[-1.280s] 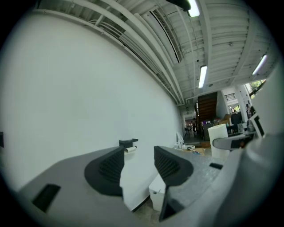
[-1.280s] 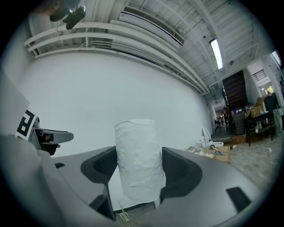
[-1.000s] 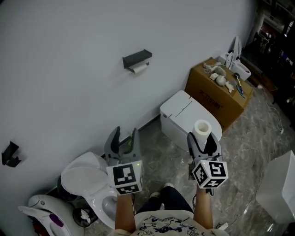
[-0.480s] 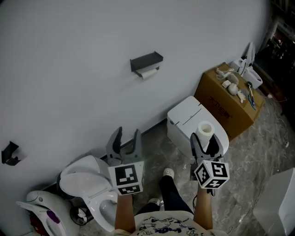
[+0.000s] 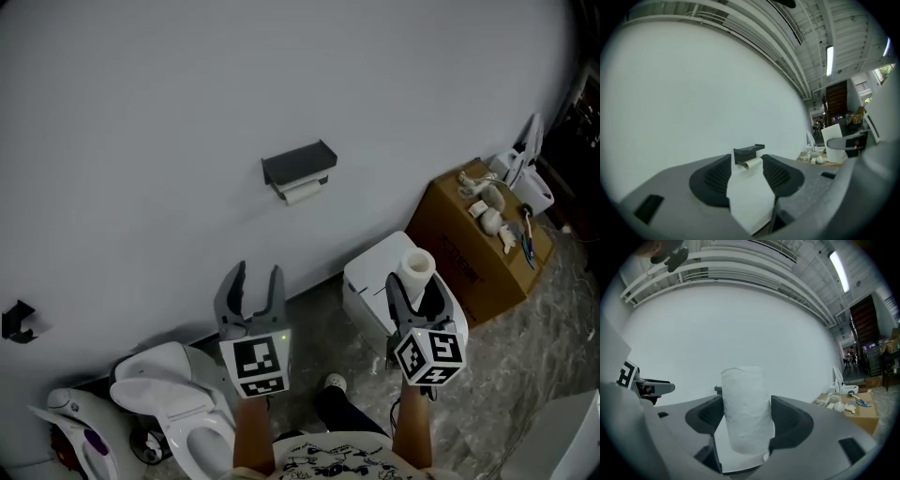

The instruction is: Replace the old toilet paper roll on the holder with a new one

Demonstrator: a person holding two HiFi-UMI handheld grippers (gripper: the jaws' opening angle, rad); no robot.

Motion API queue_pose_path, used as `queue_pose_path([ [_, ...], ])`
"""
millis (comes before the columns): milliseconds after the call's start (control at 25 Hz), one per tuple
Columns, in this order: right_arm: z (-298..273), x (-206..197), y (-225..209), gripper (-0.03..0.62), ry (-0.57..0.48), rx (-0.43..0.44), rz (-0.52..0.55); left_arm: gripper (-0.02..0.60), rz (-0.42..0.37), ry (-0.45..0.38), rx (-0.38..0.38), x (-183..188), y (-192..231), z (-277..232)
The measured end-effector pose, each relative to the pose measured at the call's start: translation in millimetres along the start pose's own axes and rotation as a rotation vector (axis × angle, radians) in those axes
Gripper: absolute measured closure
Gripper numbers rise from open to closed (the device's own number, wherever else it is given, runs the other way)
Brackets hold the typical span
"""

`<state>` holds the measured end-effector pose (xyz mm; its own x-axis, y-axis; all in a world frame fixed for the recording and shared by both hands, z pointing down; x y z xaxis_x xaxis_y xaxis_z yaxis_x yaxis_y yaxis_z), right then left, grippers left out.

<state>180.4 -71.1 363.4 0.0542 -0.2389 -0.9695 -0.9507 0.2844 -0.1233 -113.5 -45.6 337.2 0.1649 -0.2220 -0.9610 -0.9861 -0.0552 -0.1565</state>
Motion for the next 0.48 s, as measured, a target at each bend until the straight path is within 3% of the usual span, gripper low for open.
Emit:
queue_pose_path([
  [480,-83,27,-75,0.276,0.0,0.035,-0.008,0.388,-0.007,0.011,0.062,28,-32,-83],
])
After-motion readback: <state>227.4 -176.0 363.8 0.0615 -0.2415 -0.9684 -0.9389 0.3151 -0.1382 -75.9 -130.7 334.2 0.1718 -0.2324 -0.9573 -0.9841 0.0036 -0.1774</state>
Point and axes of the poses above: the fingertips, and each gripper's own axes: z backward along the fingers, y to its left, x out of its top, the point moved 10 cm from there along z, backward along the fingers, and after that the axes turned 10 degrees about y, right-handed, at the moved point
